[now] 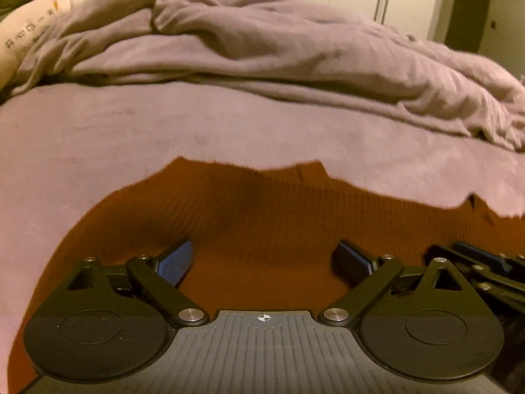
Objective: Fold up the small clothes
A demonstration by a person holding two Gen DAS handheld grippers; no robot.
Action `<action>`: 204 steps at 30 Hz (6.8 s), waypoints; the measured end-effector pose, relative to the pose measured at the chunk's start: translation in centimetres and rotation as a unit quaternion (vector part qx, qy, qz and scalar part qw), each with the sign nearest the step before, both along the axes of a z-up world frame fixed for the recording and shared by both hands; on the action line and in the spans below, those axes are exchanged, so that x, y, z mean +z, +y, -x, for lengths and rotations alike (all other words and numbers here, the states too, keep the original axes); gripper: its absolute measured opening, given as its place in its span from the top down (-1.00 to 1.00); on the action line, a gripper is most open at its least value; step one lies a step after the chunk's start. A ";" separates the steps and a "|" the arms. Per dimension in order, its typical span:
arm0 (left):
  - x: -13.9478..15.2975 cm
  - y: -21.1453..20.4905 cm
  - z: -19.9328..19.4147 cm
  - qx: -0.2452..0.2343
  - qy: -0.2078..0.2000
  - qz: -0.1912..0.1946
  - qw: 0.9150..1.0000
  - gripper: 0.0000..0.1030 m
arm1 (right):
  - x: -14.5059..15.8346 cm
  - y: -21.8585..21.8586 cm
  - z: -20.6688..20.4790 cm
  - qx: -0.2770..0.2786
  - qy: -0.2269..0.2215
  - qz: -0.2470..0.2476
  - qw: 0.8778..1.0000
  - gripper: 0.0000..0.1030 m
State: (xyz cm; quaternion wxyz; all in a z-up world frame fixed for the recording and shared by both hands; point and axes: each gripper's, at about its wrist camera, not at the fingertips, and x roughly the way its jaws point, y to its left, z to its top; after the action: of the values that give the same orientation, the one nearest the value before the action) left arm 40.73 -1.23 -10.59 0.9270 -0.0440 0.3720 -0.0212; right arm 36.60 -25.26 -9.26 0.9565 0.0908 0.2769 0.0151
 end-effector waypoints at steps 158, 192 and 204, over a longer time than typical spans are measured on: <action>8.4 1.7 14.5 -0.078 0.067 0.086 0.991 -0.63 | 2.8 -9.9 10.0 -0.013 0.115 -0.225 0.968 0.80; 5.3 -2.3 12.6 -0.123 0.099 0.092 0.983 -0.80 | 2.4 -10.7 10.7 -0.011 0.120 -0.212 0.970 0.38; 4.4 -5.0 14.7 -0.145 0.106 0.016 0.984 -0.74 | 9.3 -6.8 13.0 -0.001 0.027 0.130 0.991 0.70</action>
State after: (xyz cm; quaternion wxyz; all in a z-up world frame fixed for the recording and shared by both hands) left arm 26.06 -6.18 -6.19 0.8688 -0.0064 0.4698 -0.1565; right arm 23.56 -32.07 0.03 0.9523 -0.0334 0.3023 -0.0245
